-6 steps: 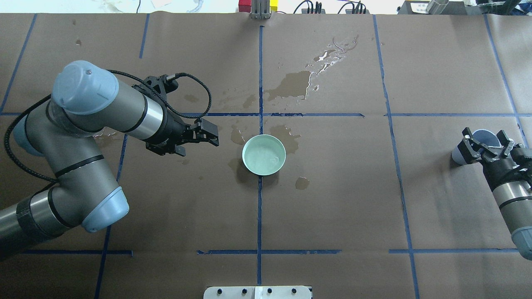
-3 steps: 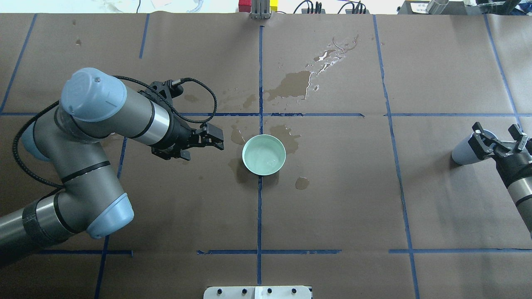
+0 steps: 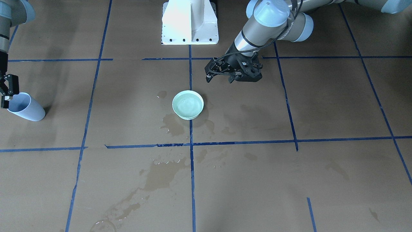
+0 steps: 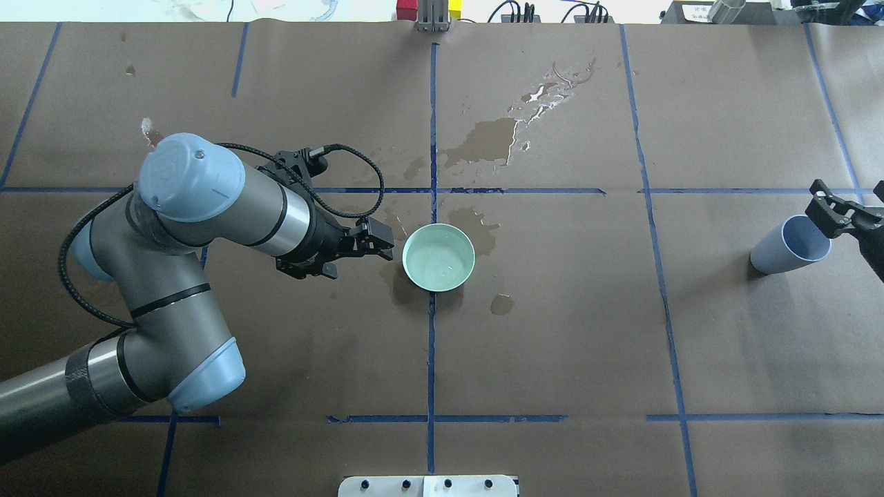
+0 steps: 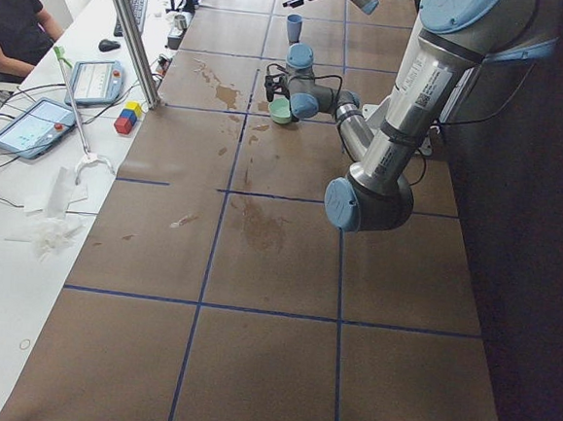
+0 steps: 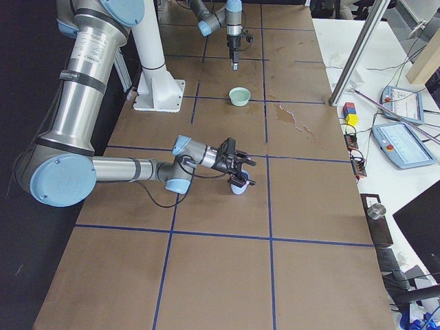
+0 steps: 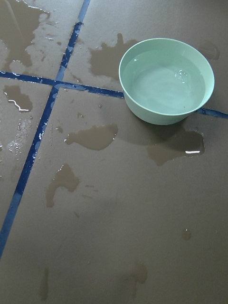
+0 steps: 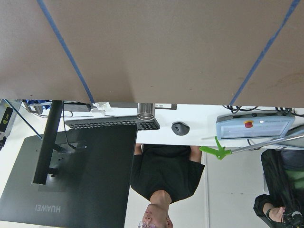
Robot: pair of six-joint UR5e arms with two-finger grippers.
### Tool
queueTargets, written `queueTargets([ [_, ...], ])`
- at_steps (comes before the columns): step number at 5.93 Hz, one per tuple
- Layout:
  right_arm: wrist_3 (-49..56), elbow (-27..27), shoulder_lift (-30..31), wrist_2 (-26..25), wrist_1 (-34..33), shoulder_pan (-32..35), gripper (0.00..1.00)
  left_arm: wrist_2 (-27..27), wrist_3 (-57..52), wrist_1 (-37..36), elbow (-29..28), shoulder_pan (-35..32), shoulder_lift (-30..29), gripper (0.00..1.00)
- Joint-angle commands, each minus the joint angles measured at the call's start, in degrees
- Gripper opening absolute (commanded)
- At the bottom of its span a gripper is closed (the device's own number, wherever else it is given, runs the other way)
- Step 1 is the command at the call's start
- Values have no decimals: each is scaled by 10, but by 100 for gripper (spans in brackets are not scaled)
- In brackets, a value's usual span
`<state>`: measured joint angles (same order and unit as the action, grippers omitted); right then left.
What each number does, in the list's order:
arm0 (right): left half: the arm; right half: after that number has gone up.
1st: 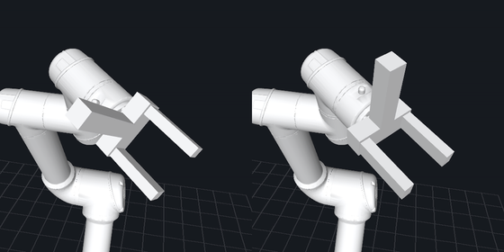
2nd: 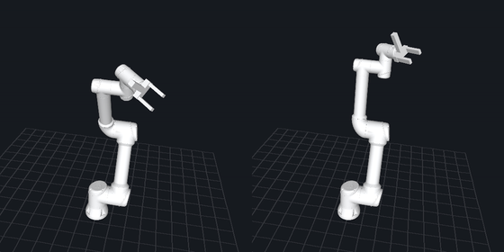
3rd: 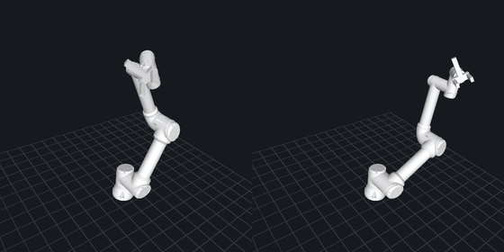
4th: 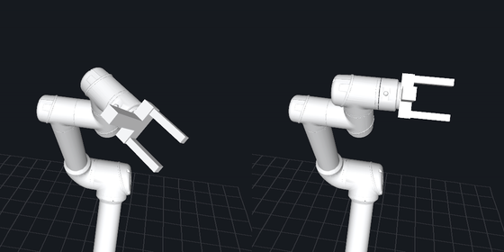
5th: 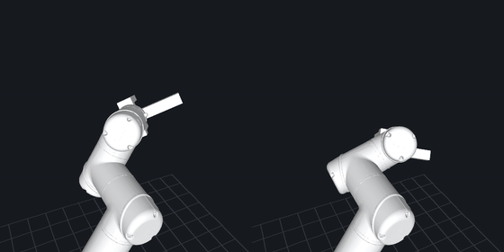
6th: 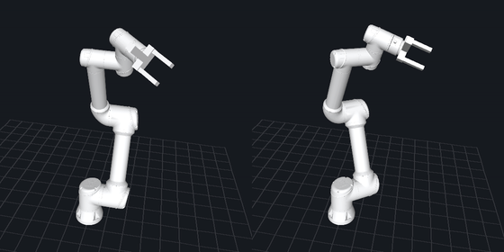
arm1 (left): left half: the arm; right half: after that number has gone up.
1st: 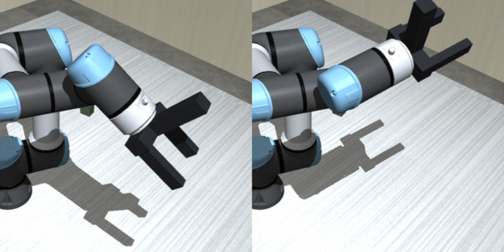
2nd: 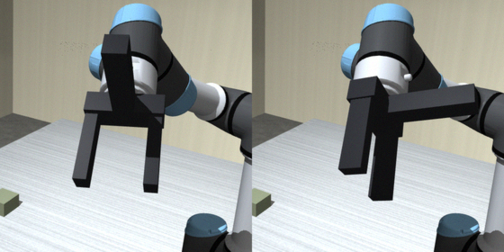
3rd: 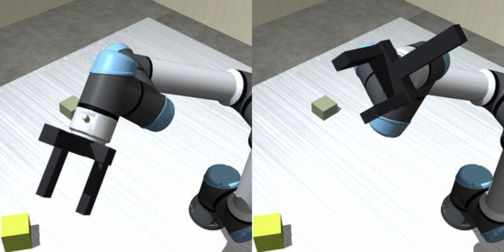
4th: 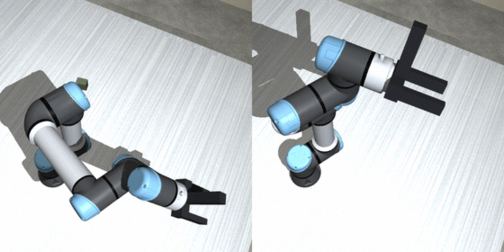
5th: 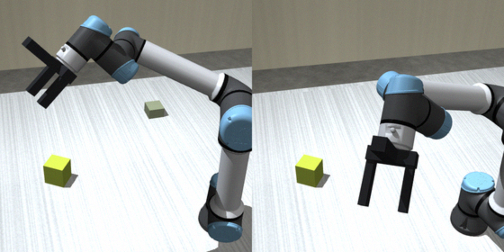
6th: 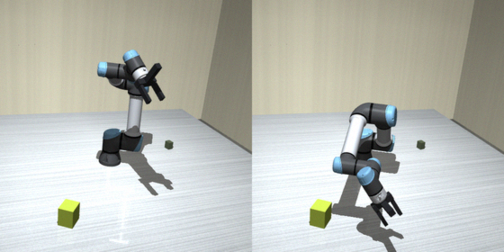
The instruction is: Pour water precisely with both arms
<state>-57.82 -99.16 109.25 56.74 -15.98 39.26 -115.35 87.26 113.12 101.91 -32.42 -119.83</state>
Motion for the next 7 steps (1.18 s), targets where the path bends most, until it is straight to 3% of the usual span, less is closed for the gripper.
queueTargets([
  [1, 79, -2, -9, 187, -5, 127, 100, 18, 2, 0, -51, 15, -40, 100],
  [2, 97, 0, -23, 307, -17, 205, 100, 18, 2, -1, -64, 16, -45, 100],
  [4, 273, -2, -77, 593, -151, 405, 100, 47, 1, -4, -124, 20, -83, 98],
  [6, 348, -5, -83, 737, -235, 504, 100, 47, 0, -31, -139, 26, -90, 84],
  [7, 357, -6, -79, 772, -256, 519, 100, 48, -5, -106, -139, 28, -121, 75],
])
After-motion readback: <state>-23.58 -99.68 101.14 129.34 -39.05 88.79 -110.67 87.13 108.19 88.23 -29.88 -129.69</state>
